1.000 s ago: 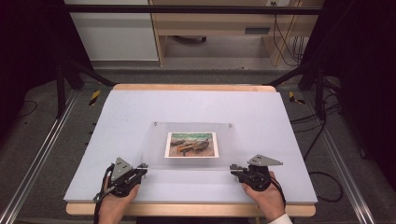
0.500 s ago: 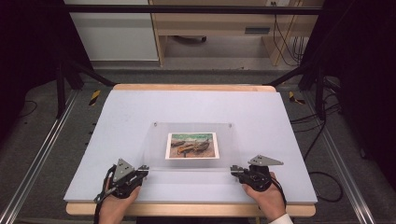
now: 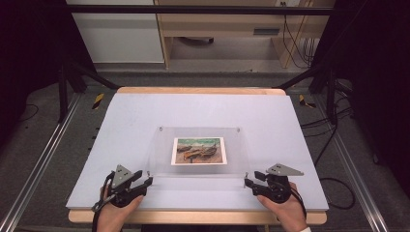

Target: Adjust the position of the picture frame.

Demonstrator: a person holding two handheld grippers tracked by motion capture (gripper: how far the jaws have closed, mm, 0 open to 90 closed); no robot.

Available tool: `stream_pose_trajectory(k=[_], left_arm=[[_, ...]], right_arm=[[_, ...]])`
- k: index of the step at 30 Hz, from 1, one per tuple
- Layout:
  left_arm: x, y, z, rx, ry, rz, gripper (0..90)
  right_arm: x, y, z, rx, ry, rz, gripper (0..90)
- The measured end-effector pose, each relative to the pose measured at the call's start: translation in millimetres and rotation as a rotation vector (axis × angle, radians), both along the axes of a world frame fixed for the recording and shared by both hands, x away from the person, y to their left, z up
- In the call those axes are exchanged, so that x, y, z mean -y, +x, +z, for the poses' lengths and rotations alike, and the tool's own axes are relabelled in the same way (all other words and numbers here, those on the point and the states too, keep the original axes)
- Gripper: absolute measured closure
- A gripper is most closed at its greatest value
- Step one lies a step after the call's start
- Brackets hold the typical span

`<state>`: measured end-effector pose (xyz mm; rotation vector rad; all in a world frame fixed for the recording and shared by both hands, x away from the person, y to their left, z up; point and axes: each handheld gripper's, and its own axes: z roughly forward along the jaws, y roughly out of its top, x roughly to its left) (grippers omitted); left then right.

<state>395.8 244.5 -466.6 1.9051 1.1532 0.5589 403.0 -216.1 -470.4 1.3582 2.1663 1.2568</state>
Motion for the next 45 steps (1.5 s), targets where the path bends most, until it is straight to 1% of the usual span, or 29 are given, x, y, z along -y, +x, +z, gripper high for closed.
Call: stream_pose_trajectory(k=[2, 3, 5, 7, 9, 13, 15, 17, 19, 23, 24, 25, 26, 28, 29, 31, 33, 34, 35, 36, 38, 39, 40, 42, 44, 45], left_arm=[[-2.6, -0.1, 1.9, 0.006, 0.009, 0.011, 47.4], [-3.9, 0.0, 2.7, 0.01, 0.013, 0.019, 46.0], [-6.8, 1.0, 4.1, 0.006, 0.006, 0.023, 40.7], [-8.3, 1.6, 4.8, 0.0, -0.002, 0.028, 37.1], [-9.0, 1.1, 5.5, 0.0, -0.004, 0.027, 36.0], [-11.5, -1.1, 7.3, -0.002, -0.023, 0.019, 33.8], [-12.9, -2.7, 8.8, -0.002, -0.022, 0.011, 32.6], [-14.0, -4.8, 10.0, 0.009, -0.018, 0.007, 31.7], [-16.0, -7.4, 11.6, 0.009, -0.022, 0.01, 30.0], [-21.7, -13.4, 15.4, 0.014, -0.043, 0.018, 26.8], [-23.0, -14.6, 16.4, 0.022, -0.052, 0.014, 26.8], [-24.1, -15.6, 17.7, 0.035, -0.061, -0.003, 25.6], [-24.6, -16.2, 18.4, 0.036, -0.061, -0.011, 24.4], [-25.0, -16.7, 19.5, 0.047, -0.069, -0.013, 23.0], [-25.4, -16.2, 21.1, 0.056, -0.087, -0.013, 21.9], [-25.2, -16.1, 24.7, 0.066, -0.102, -0.011, 18.5], [-24.4, -16.3, 28.2, 0.082, -0.116, -0.012, 16.2], [-23.3, -15.7, 30.2, 0.087, -0.117, -0.014, 16.2], [-21.6, -14.0, 32.4, 0.092, -0.118, -0.015, 15.0], [-19.7, -11.3, 34.8, 0.095, -0.115, -0.015, 15.0], [-15.4, -4.5, 40.6, 0.1, -0.118, -0.013, 14.1], [-12.6, 0.4, 44.4, 0.107, -0.117, -0.016, 12.9], [-11.0, 3.6, 46.6, 0.111, -0.118, -0.02, 12.9], [-6.3, 14.9, 52.3, 0.11, -0.123, -0.026, 12.2], [-2.0, 26.0, 54.9, 0.101, -0.118, -0.025, 11.7], [1.0, 34.3, 55.6, 0.094, -0.108, -0.03, 11.4]], right_arm=[[4.3, -4.1, 1.3, 0.018, -0.016, -0.004, 42.8], [6.7, -6.4, 2.2, 0.02, -0.019, -0.012, 41.7], [12.7, -9.7, 3.8, 0.027, -0.022, -0.025, 39.2], [19.3, -11.9, 5.5, 0.035, -0.019, -0.046, 36.6], [28.1, -14.6, 8.3, 0.041, -0.005, -0.079, 34.7], [35.5, -17.4, 10.3, 0.049, 0.004, -0.101, 32.9], [38.6, -17.9, 11.7, 0.061, 0.008, -0.119, 31.1], [40.5, -18.0, 13.6, 0.072, 0.017, -0.131, 29.9], [41.8, -17.0, 15.5, 0.085, 0.028, -0.143, 28.0], [43.1, -15.7, 17.0, 0.088, 0.028, -0.162, 26.5], [43.1, -15.7, 17.0, 0.088, 0.028, -0.162, 26.5], [43.2, -15.7, 17.2, 0.09, 0.029, -0.169, 26.5], [43.4, -15.7, 17.6, 0.093, 0.031, -0.172, 26.5], [43.5, -15.3, 17.9, 0.098, 0.027, -0.177, 26.5], [43.3, -15.4, 18.2, 0.1, 0.024, -0.179, 26.5], [42.8, -15.7, 19.8, 0.115, 0.03, -0.179, 27.4], [39.3, -15.4, 23.6, 0.148, 0.021, -0.175, 27.2], [39.3, -15.4, 23.6, 0.148, 0.021, -0.175, 26.9], [34.2, -12.0, 26.5, 0.157, 0.019, -0.167, 26.1], [34.2, -12.0, 26.5, 0.157, 0.019, -0.167, 26.1], [28.1, -6.0, 31.6, 0.166, 0.019, -0.159, 25.2], [21.2, 2.2, 38.3, 0.177, 0.024, -0.149, 24.4], [21.2, 2.2, 38.3, 0.177, 0.024, -0.149, 24.4], [14.3, 10.9, 43.6, 0.181, 0.031, -0.141, 23.0], [9.6, 17.5, 46.1, 0.182, 0.037, -0.136, 21.4], [6.4, 22.4, 47.5, 0.181, 0.035, -0.128, 19.5]])
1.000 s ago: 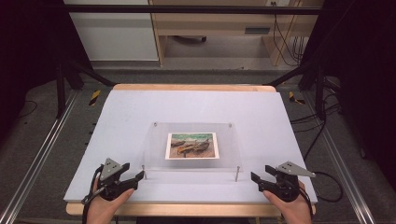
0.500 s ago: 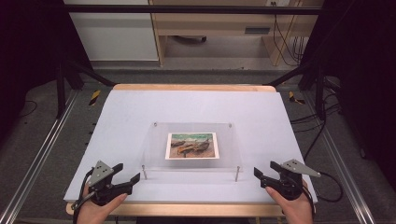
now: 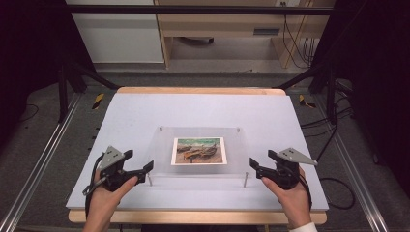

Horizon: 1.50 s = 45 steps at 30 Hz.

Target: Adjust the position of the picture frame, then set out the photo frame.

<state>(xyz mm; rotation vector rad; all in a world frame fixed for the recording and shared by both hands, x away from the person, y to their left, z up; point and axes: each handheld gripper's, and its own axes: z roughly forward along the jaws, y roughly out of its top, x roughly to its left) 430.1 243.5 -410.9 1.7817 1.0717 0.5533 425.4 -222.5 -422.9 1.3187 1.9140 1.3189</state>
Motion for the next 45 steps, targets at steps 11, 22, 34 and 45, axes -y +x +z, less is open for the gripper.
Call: stream_pose_trajectory(k=[11, 22, 34, 45], left_arm=[[9.0, 3.8, -14.3, -0.028, -0.054, 0.016, 11.4], [9.4, -2.5, -26.3, -0.073, -0.034, -0.007, 11.5], [6.5, -2.3, -31.9, -0.092, -0.051, -0.003, 13.7], [3.9, 1.2, -38.4, -0.13, -0.1, -0.012, 17.9]], right_arm=[[-18.1, 19.5, -8.9, -0.029, 0.036, 0.093, 19.7], [-16.9, 7.4, -16.2, -0.081, 0.048, 0.111, 22.8], [-17.4, 7.9, -22.6, -0.137, 0.062, 0.146, 25.3], [-18.9, 11.8, -29.2, -0.183, 0.078, 0.175, 24.9]])
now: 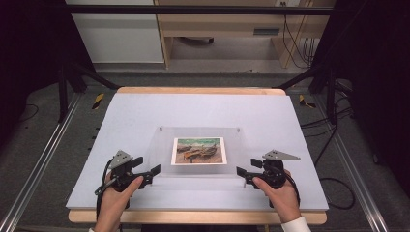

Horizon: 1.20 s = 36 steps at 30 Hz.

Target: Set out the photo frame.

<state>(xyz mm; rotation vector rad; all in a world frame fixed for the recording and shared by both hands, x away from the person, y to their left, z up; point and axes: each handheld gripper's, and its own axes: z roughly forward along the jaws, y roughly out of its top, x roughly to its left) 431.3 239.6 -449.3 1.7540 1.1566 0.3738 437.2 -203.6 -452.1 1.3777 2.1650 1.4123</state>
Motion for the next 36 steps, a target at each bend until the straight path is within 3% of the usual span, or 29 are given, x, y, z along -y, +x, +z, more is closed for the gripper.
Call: stream_pose_trajectory(k=[9, 12, 21, 30, 36], left_arm=[[0.2, 3.2, -3.8, -0.042, -0.011, -0.021, 21.8], [0.5, 3.8, -4.7, -0.064, -0.034, -0.027, 21.2], [-2.7, 8.6, -9.1, -0.142, -0.111, -0.025, 19.3], [-2.7, 8.8, -9.6, -0.142, -0.113, -0.026, 19.0], [-3.1, 10.1, -10.7, -0.158, -0.126, -0.03, 18.2]], right_arm=[[-4.2, 4.7, -1.2, -0.027, 0.01, 0.004, 24.8], [-3.0, 5.3, -2.4, -0.044, 0.029, 0.001, 24.6], [-3.9, 9.9, -2.3, -0.054, 0.023, 0.003, 23.9], [-6.0, 4.3, 0.4, -0.059, 0.011, -0.006, 23.2], [-4.3, 5.9, -1.6, -0.096, 0.048, -0.013, 22.5]])
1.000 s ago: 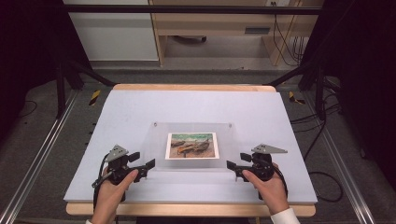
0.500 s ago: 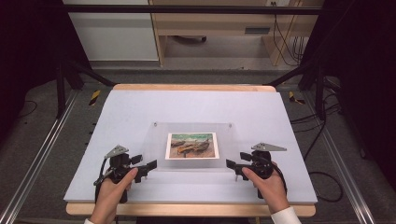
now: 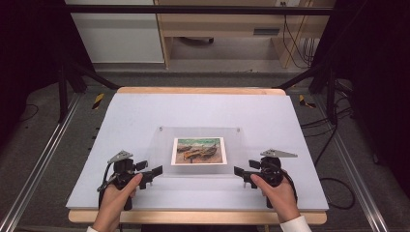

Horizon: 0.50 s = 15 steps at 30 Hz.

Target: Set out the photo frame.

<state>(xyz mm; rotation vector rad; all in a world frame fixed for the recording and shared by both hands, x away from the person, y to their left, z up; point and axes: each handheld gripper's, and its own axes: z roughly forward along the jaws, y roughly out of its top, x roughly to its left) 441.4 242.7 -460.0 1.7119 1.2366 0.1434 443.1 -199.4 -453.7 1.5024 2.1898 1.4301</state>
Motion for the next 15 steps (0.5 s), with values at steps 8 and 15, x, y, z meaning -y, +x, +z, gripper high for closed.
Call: stream_pose_trajectory(k=[8, 15], left_arm=[[0.9, 1.6, -0.9, -0.014, -0.014, -0.02, 17.2], [0.8, 1.6, -0.7, -0.013, -0.012, -0.021, 17.2]], right_arm=[[-0.6, 1.7, -0.3, -0.003, 0.0, -0.004, 22.4], [-0.4, -1.1, 0.8, -0.011, 0.002, -0.002, 22.4]])
